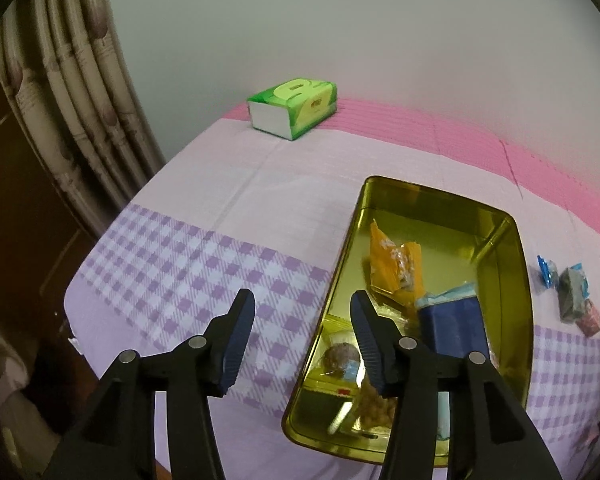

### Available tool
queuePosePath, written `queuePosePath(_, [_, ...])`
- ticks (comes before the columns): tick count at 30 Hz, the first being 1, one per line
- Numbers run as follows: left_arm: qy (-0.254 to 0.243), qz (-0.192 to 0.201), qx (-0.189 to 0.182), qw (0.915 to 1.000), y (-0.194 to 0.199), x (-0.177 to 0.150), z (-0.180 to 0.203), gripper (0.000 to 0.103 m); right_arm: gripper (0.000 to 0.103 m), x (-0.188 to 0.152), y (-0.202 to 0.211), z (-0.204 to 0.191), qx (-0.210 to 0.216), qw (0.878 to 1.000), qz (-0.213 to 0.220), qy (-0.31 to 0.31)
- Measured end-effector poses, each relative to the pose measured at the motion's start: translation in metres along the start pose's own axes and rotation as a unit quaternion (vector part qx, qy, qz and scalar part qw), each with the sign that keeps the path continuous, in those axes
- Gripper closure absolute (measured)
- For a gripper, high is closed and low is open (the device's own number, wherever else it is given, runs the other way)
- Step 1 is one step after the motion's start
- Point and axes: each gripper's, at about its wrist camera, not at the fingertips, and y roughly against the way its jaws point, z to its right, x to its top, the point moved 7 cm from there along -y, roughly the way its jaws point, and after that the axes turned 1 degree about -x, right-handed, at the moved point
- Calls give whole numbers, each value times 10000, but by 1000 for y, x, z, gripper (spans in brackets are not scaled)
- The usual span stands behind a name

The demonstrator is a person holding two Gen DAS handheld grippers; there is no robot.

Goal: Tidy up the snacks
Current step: 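Carry the red packet into the gold tin and open the right tool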

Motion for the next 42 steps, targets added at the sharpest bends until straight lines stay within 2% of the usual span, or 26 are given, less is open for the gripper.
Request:
queuePosePath(8, [260, -49, 138, 9996, -1, 2, -16, 42, 62, -6, 33, -19, 239, 9994, 178, -192])
queuePosePath(14, [433, -163, 174, 9988, -4, 0, -24, 42, 62, 1, 65, -60, 730, 9968, 329, -26])
queuePosePath(23, [693, -173, 388, 9967, -2, -1, -48, 42, 62, -4, 97, -177, 1708, 9835, 221, 559])
queuePosePath(30, [1047, -260, 611, 9923, 2, -12, -82, 42, 62, -16, 114, -267, 2235, 9688, 121, 1070])
queuePosePath(36, [1357, -331, 742, 9874, 4, -23, -103, 42, 62, -36, 120, -328, 2435, 9582, -41, 1504])
queuePosePath(42, [1347, -364, 808, 9869, -1, -23, -106, 42, 62, -51, 117, -369, 2483, 9520, -179, 1779])
